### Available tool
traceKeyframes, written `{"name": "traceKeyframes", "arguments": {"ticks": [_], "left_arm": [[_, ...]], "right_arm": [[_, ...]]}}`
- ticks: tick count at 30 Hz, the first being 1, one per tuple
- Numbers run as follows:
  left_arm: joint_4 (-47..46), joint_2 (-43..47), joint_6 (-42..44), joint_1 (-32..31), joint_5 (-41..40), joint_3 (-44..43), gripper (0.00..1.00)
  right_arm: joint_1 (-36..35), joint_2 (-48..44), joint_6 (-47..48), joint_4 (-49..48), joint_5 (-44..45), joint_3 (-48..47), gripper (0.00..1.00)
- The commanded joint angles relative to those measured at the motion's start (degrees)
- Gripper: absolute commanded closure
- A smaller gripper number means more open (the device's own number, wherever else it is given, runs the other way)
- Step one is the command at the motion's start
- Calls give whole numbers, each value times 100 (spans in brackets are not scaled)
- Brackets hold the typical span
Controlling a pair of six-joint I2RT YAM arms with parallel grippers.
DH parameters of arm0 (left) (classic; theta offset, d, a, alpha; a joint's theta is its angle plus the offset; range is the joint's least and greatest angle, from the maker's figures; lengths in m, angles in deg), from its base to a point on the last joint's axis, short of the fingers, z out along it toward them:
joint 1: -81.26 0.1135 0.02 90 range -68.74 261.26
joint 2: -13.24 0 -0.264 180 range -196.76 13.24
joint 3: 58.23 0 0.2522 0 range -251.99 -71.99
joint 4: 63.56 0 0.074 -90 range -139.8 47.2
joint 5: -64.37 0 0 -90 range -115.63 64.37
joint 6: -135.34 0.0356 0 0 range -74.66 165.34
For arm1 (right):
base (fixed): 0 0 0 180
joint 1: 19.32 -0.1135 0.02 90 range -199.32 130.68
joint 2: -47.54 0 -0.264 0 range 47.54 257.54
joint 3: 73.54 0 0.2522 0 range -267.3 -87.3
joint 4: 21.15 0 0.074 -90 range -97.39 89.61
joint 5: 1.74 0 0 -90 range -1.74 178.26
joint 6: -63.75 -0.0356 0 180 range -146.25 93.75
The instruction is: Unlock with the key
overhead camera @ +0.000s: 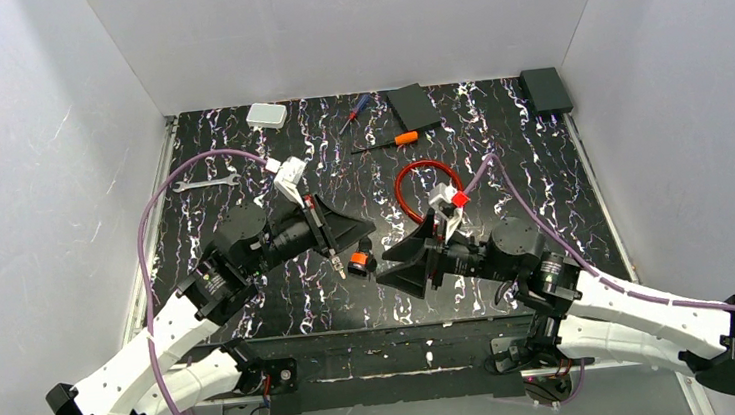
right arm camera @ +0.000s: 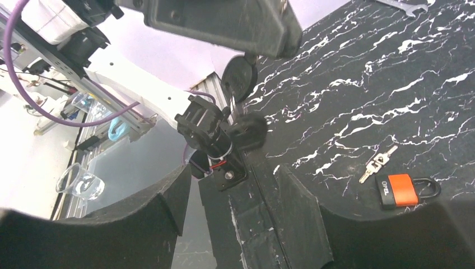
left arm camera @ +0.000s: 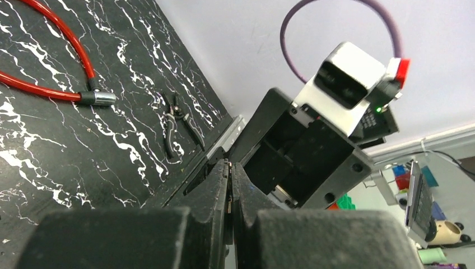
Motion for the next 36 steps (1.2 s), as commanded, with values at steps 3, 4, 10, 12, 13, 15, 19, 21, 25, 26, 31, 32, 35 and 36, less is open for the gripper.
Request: {"name": "traceKeyframes", "arguments": {"ticks": [3,4,10,12,13,15,19,21,25,26,31,32,35,36], "left_arm": [[125,98,268,-12,431,-200,100],[71,93,254,-11,500,-187,100],[-221,86,212,-41,734,-144,100],[-217,82,227,-46,748,-154,100],[-219,81,225,-46,750,-155,100],[-215,81,225,-56,754,-147,100],[-223,81,235,-71,764,-129,100],[-220,89,233,-72,750,-116,100],[-220,90,234,-81,771,-111,100],[-217,86,238,-81,773,-105,100],[-219,73,248,-90,807,-94,100],[-223,66,256,-95,815,-98,100],[-220,48,265,-99,828,-103,100],[-223,40,273,-99,833,-100,100]], "right_arm": [[-18,-7,274,-309,136,-567,28],[-18,20,302,-308,139,-610,28],[-18,330,377,-319,-23,-812,34],[-18,395,372,-368,-49,-820,37],[-18,412,374,-396,-62,-824,39],[-18,451,365,-450,-71,-825,41],[-18,520,351,-540,-125,-845,45],[-18,535,350,-554,-137,-868,47],[-18,545,353,-571,-145,-877,50],[-18,545,350,-579,-158,-877,51],[-18,562,337,-615,-211,-886,56],[-18,570,341,-622,-219,-886,57],[-18,588,341,-673,-288,-846,66],[-18,596,344,-698,-303,-828,70]]}}
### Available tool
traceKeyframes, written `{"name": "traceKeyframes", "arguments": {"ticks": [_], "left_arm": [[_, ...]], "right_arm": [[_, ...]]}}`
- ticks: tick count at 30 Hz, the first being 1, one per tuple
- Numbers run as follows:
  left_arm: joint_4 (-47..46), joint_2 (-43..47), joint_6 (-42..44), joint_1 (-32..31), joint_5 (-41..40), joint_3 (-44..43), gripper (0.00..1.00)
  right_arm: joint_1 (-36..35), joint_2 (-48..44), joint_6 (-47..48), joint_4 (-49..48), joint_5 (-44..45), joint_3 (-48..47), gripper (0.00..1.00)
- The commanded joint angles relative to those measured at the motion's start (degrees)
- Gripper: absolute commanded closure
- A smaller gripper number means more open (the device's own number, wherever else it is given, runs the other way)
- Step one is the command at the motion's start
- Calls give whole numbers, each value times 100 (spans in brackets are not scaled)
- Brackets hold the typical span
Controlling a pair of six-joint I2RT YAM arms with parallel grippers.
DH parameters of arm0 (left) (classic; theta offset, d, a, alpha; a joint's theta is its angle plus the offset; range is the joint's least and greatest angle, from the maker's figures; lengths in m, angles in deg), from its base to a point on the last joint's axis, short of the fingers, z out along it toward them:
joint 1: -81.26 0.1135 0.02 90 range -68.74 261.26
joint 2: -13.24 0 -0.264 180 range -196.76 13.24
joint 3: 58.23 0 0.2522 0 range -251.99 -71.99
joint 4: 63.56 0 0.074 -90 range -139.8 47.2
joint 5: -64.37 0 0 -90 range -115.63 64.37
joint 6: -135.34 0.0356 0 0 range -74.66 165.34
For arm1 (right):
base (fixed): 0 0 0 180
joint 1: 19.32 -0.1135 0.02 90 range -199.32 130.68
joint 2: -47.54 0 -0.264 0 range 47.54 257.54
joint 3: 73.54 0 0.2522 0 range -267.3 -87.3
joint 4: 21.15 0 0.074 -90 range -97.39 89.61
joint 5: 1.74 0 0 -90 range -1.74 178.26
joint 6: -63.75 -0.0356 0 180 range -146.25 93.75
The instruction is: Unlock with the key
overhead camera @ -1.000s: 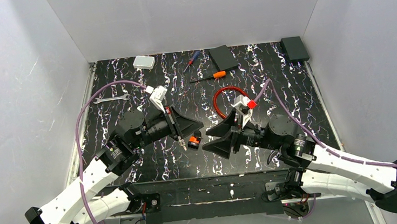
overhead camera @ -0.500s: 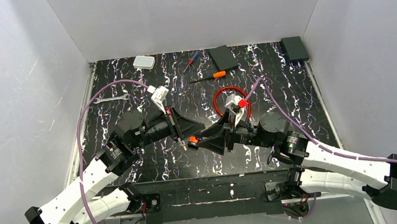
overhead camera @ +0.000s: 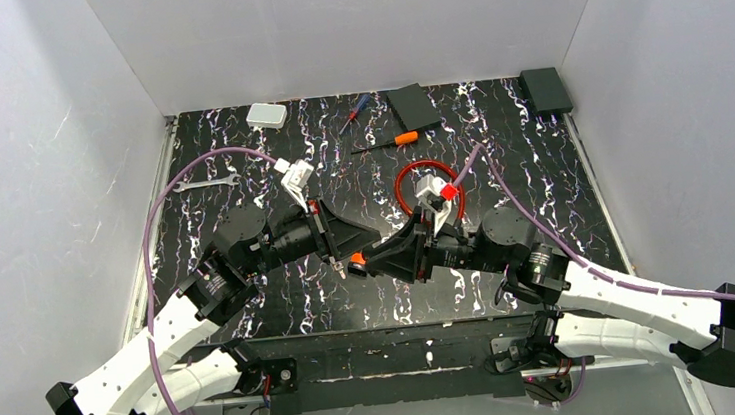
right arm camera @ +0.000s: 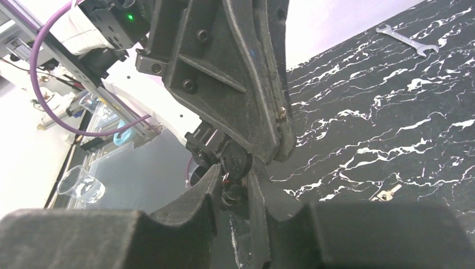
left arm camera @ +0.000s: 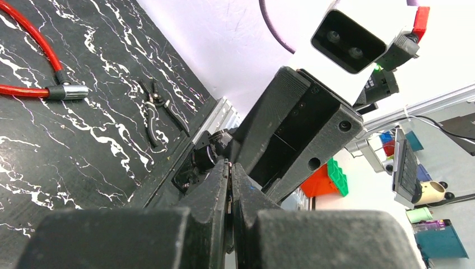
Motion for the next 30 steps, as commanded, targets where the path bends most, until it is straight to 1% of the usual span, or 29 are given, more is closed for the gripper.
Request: {"name": "traceKeyframes", "arguments": {"ticks": [1,3,6,8,9,11,13,14,15,16,17,19,21,25,30], "left_arm": [[-127,9,110,-40,129,-96,100],[-118,-16,110,-46,135,-97,100],[-127,-25,115,-50,105,-99,100],[-118,-18,116,-46,70,-100,100],[-124,-17,111,-46,53,-104,96],[-120,-5,120,-47,33,-89,73],[-118,39,127,-51,13,-65,46],[-111,76,137,-47,-20,-31,38],[-106,120,146,-48,-51,-4,32],[-97,173,165,-51,-96,35,27],[-79,235,177,-49,-151,68,25],[-65,371,205,-48,-282,153,23],[-147,556,203,-46,-485,333,24],[-369,1014,123,-60,-926,755,31],[-1210,1202,-70,-85,-819,1192,38]], "right_arm": [[-18,14,51,-431,-132,-218,75],[-18,16,40,-465,-135,-179,83],[-18,7,24,-481,-137,-139,98],[-18,-20,7,-488,-131,-106,99],[-22,-28,-4,-500,-123,-81,99],[-18,-65,-56,-559,-125,-22,99],[-18,-122,-115,-631,-81,39,99],[-18,-157,-155,-688,-51,81,99],[-18,-198,-194,-751,-14,122,99],[-18,-240,-255,-806,38,159,99],[-18,-280,-319,-887,93,215,99],[-18,-365,-522,-1128,253,358,99],[-18,-440,-801,-1459,409,569,99],[-18,-499,-1379,-2321,637,967,99],[-18,-314,-1835,-3000,782,1166,99]]}}
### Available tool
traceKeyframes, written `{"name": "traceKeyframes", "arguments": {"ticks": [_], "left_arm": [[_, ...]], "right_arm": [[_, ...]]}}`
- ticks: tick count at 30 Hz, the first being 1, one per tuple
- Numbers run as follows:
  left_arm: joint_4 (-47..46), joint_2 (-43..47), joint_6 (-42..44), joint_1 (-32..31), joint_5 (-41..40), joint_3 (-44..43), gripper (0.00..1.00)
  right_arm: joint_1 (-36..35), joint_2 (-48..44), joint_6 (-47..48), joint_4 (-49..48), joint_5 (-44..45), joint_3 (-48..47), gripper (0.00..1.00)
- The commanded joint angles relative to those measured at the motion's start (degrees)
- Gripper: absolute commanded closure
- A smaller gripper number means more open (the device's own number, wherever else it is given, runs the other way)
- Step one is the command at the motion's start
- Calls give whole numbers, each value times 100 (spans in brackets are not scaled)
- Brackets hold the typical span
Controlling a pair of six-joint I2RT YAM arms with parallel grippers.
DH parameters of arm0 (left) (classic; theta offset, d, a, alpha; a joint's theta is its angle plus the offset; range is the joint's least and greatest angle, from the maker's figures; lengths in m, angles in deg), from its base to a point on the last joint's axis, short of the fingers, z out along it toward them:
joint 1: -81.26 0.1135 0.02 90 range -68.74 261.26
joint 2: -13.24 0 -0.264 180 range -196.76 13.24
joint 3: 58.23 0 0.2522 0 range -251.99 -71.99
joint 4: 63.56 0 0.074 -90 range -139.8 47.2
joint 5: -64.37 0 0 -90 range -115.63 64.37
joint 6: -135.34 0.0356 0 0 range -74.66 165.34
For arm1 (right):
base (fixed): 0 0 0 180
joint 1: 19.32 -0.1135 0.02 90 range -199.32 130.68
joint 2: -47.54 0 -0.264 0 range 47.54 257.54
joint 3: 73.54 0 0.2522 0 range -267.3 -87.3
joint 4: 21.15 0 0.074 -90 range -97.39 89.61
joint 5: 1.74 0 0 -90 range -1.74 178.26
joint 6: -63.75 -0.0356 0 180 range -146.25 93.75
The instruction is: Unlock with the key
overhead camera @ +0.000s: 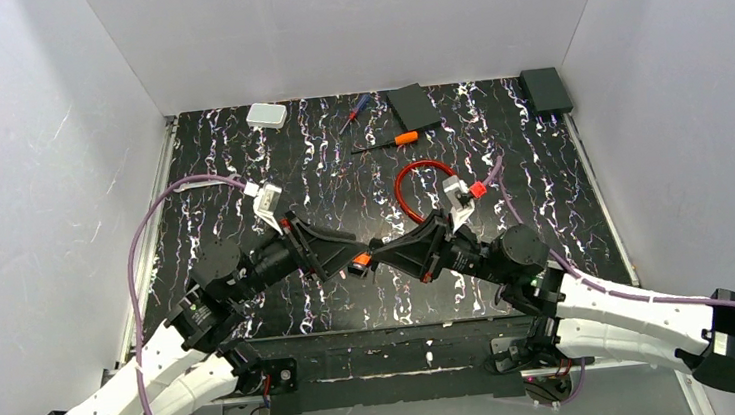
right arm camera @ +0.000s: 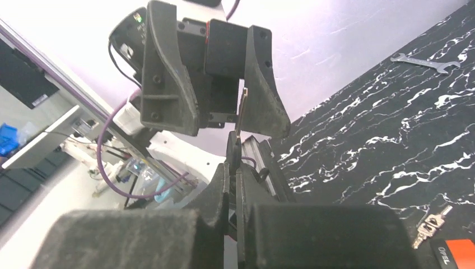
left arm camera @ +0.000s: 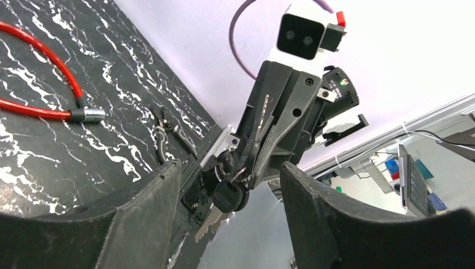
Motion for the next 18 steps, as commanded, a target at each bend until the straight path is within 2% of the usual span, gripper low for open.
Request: {"name": "traceKeyframes", "arguments": {"ticks": [1,6,18], "left_arm": [[-890,55,-96,-56,-87,269,40],[-1098,-56,-40,-99,-70,287,50],[-1303,-300,-41,-163,15,240,70]], "right_arm": [[-20,122,-654,-1286,290,81,99],[-20,318,-938,-1689,280,101,99],[-20,547,-1161,-1916,255,158,99]]}}
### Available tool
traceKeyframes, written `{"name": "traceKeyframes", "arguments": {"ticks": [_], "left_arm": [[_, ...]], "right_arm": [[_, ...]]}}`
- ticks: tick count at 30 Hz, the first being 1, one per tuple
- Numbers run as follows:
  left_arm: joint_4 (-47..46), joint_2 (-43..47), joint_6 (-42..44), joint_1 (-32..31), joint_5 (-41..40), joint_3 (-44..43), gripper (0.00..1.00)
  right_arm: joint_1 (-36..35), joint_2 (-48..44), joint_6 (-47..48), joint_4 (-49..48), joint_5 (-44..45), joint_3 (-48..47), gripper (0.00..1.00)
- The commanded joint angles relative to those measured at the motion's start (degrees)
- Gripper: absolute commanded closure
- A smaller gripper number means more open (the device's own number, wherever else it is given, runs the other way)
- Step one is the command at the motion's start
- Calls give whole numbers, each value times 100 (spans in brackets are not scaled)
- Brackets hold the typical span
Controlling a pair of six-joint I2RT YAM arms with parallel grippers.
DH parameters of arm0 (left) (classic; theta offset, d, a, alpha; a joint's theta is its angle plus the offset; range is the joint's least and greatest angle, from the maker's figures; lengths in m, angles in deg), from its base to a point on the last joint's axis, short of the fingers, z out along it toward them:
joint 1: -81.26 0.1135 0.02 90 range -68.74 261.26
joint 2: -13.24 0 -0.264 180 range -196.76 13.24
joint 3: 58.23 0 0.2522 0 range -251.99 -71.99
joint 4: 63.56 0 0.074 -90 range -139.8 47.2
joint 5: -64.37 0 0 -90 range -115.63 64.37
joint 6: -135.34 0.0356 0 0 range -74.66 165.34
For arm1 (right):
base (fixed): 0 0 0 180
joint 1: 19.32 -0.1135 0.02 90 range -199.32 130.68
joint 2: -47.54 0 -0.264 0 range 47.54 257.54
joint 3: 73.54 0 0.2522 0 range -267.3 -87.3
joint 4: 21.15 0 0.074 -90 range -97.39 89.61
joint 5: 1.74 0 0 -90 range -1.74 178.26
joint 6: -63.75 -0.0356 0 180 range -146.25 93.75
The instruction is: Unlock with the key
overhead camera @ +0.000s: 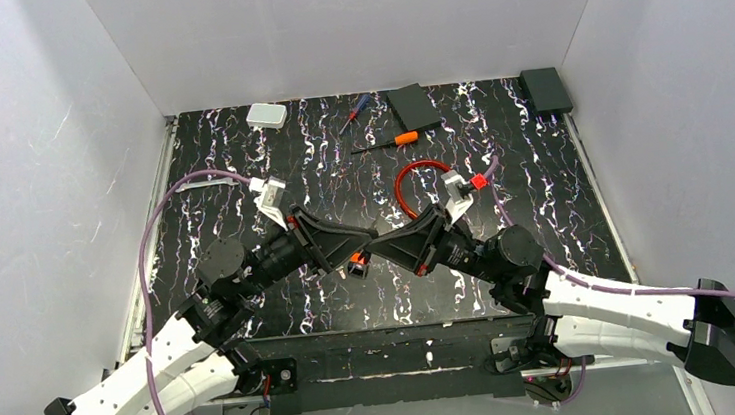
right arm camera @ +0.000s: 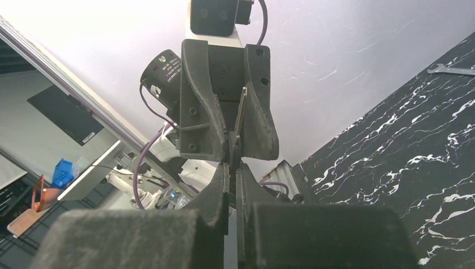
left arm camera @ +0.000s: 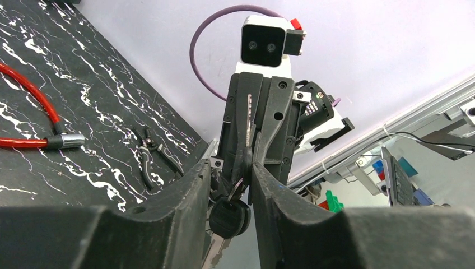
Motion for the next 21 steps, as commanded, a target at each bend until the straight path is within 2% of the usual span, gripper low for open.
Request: {"name": "traceKeyframes", "arguments": {"ticks": [1,7,12,16,17,20,21], "left_arm": [[-170,-112,61,-47,28,-4,73],[-208,-144,52,-78,20,19,78],[-210,-161,61,-95,45,29,100],[-210,-141,-8,-100,33,87,100],[-210,-124,-21,-105,23,104,100],[-176,-56,-16,-100,20,128,100],[-110,-21,-10,-101,20,120,100]], "right_arm": [[-22,23,-106,-542,71,25,99],[-22,95,-114,-552,63,7,99],[-22,103,-132,-597,84,42,99],[-22,75,-160,-436,117,34,99],[-22,58,-133,-313,130,7,94],[-22,-71,63,219,80,-84,48],[-22,-162,186,538,59,-122,38]]}}
